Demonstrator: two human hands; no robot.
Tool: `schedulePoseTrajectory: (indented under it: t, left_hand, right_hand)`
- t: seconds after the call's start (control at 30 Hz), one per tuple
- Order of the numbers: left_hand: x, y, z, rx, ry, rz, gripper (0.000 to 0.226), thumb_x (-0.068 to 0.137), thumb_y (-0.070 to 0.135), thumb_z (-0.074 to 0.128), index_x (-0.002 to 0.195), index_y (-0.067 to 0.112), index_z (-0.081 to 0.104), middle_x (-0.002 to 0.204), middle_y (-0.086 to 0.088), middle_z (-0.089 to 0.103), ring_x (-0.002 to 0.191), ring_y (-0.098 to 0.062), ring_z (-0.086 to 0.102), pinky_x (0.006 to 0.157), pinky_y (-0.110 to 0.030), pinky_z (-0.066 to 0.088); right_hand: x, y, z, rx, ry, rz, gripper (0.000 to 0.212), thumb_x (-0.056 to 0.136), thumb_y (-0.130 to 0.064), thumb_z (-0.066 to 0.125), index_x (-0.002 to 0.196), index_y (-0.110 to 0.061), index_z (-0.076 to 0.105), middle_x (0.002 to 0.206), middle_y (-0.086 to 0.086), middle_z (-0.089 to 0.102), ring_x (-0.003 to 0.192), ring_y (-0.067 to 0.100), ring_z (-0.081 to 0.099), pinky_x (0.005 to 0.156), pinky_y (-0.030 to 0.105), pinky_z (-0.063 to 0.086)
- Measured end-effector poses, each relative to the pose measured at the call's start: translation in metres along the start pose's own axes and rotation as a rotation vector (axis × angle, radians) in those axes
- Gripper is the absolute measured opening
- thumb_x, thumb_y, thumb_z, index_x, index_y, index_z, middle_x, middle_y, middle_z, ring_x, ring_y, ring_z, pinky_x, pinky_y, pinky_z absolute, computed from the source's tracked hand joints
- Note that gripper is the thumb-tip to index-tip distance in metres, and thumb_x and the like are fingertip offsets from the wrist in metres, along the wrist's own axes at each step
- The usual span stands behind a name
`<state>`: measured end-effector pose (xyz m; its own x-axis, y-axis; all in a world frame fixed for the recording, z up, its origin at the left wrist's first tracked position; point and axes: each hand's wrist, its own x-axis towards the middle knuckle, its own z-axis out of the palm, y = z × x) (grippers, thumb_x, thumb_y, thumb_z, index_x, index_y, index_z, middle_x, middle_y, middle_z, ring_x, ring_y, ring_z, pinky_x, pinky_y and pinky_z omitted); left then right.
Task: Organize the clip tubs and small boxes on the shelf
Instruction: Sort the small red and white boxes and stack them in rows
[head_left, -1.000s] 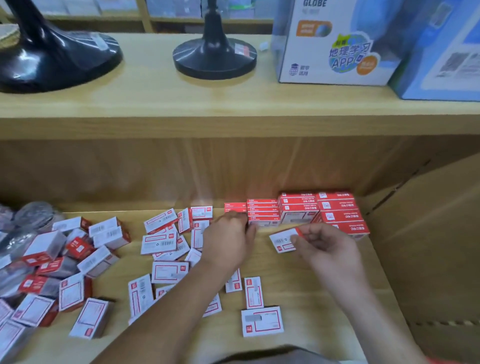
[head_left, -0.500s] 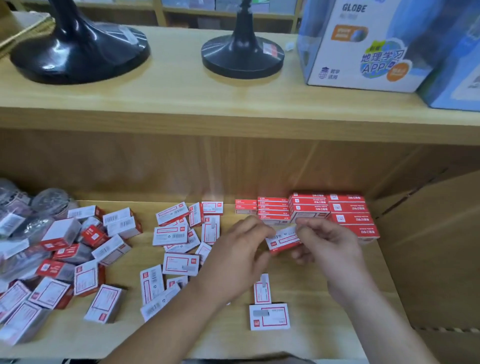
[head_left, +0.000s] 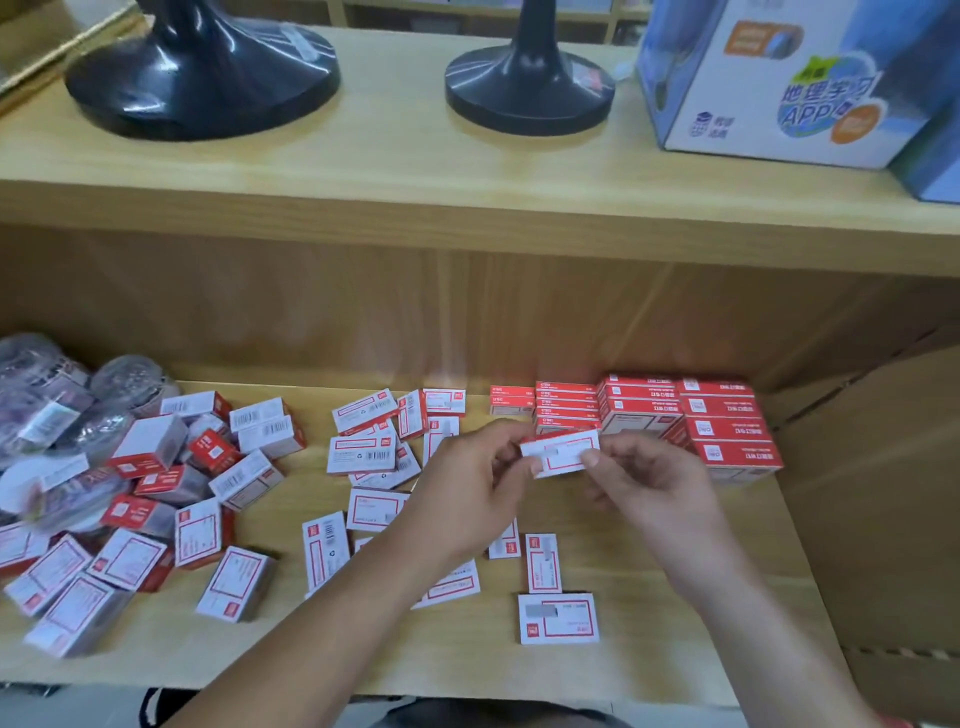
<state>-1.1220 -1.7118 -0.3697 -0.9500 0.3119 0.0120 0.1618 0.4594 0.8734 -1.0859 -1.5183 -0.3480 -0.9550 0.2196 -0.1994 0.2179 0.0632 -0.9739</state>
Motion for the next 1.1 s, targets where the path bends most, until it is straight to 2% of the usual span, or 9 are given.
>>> schedulePoseTrajectory:
  t: [0.1, 0.2, 0.33, 0.5, 0.6, 0.7, 0.77, 0.9, 1.1]
  left_hand:
    - [0.005, 0.001, 0.002, 0.092, -0.031, 0.052, 0.010, 0.094, 0.033, 0.068, 0.100, 0.027, 0.074, 0.081, 0.011, 0.064, 0.075, -0.008, 0.062, 0.068, -0.034, 0.051]
    - [0.006, 0.005, 0.010, -0.109, -0.050, 0.023, 0.008, 0.097, 0.027, 0.068, 0.093, 0.027, 0.075, 0.071, 0.014, 0.056, 0.063, -0.003, 0.050, 0.059, -0.024, 0.040]
    - [0.007, 0.003, 0.016, -0.121, -0.062, 0.017, 0.012, 0.094, 0.033, 0.068, 0.101, 0.029, 0.076, 0.085, 0.009, 0.068, 0.076, -0.007, 0.063, 0.069, -0.031, 0.052]
    - [0.008, 0.000, 0.005, 0.164, 0.014, 0.161, 0.034, 0.089, 0.032, 0.072, 0.122, 0.030, 0.066, 0.101, 0.016, 0.059, 0.086, -0.004, 0.061, 0.077, -0.025, 0.051]
    - [0.014, -0.004, 0.010, 0.323, -0.039, 0.207, 0.020, 0.091, 0.029, 0.066, 0.109, 0.029, 0.072, 0.092, 0.010, 0.062, 0.081, -0.011, 0.061, 0.071, -0.034, 0.053]
    - [0.022, -0.013, 0.017, 0.332, -0.008, 0.187, 0.019, 0.092, 0.028, 0.062, 0.107, 0.026, 0.073, 0.095, 0.007, 0.067, 0.084, -0.018, 0.065, 0.070, -0.039, 0.055]
    - [0.028, -0.014, 0.019, 0.327, 0.009, 0.211, 0.020, 0.093, 0.028, 0.063, 0.110, 0.024, 0.073, 0.098, 0.007, 0.068, 0.087, -0.016, 0.065, 0.072, -0.037, 0.055]
    - [0.035, -0.018, 0.022, 0.245, 0.059, 0.212, 0.019, 0.088, 0.019, 0.075, 0.106, 0.021, 0.072, 0.098, 0.010, 0.066, 0.082, -0.004, 0.059, 0.076, -0.030, 0.054]
    - [0.038, -0.014, 0.024, 0.178, 0.078, 0.232, 0.021, 0.083, 0.009, 0.078, 0.097, 0.021, 0.069, 0.087, 0.014, 0.061, 0.075, -0.004, 0.057, 0.072, -0.022, 0.052]
  right_hand:
    - [0.002, 0.001, 0.000, 0.105, 0.067, 0.001, 0.016, 0.090, -0.005, 0.071, 0.106, -0.006, 0.070, 0.087, 0.018, 0.075, 0.068, 0.025, 0.069, 0.062, 0.029, 0.057]
    - [0.000, 0.002, 0.000, 0.195, 0.006, 0.035, 0.030, 0.089, -0.004, 0.071, 0.118, -0.009, 0.067, 0.096, 0.016, 0.077, 0.082, 0.026, 0.072, 0.075, 0.040, 0.060]
    - [0.001, 0.011, 0.003, 0.085, -0.085, 0.018, 0.016, 0.095, -0.001, 0.062, 0.107, -0.007, 0.070, 0.097, 0.007, 0.078, 0.092, 0.027, 0.074, 0.079, 0.043, 0.060]
    - [0.014, 0.032, -0.009, -0.785, -0.009, -0.467, 0.027, 0.091, -0.007, 0.068, 0.106, -0.029, 0.071, 0.089, -0.010, 0.059, 0.082, 0.013, 0.062, 0.074, 0.034, 0.052]
    - [0.020, 0.033, -0.007, -0.824, -0.012, -0.423, 0.028, 0.087, -0.009, 0.074, 0.107, -0.029, 0.073, 0.091, -0.010, 0.055, 0.086, 0.013, 0.061, 0.075, 0.038, 0.054]
    - [0.025, 0.038, -0.004, -0.665, 0.088, -0.378, 0.027, 0.083, -0.007, 0.078, 0.103, -0.025, 0.073, 0.086, -0.015, 0.063, 0.077, 0.008, 0.064, 0.075, 0.036, 0.056]
    - [0.026, 0.042, -0.005, -0.588, 0.166, -0.306, 0.022, 0.082, -0.014, 0.080, 0.096, -0.027, 0.070, 0.077, -0.017, 0.067, 0.072, 0.005, 0.065, 0.071, 0.033, 0.056]
    - [0.029, 0.053, -0.004, -0.768, 0.193, -0.276, 0.012, 0.082, -0.028, 0.079, 0.080, -0.021, 0.069, 0.072, -0.009, 0.061, 0.072, 0.017, 0.062, 0.065, 0.028, 0.046]
    - [0.033, 0.057, -0.001, -0.852, 0.202, -0.251, 0.017, 0.081, -0.034, 0.080, 0.083, -0.020, 0.071, 0.072, -0.011, 0.043, 0.070, 0.021, 0.057, 0.064, 0.025, 0.036]
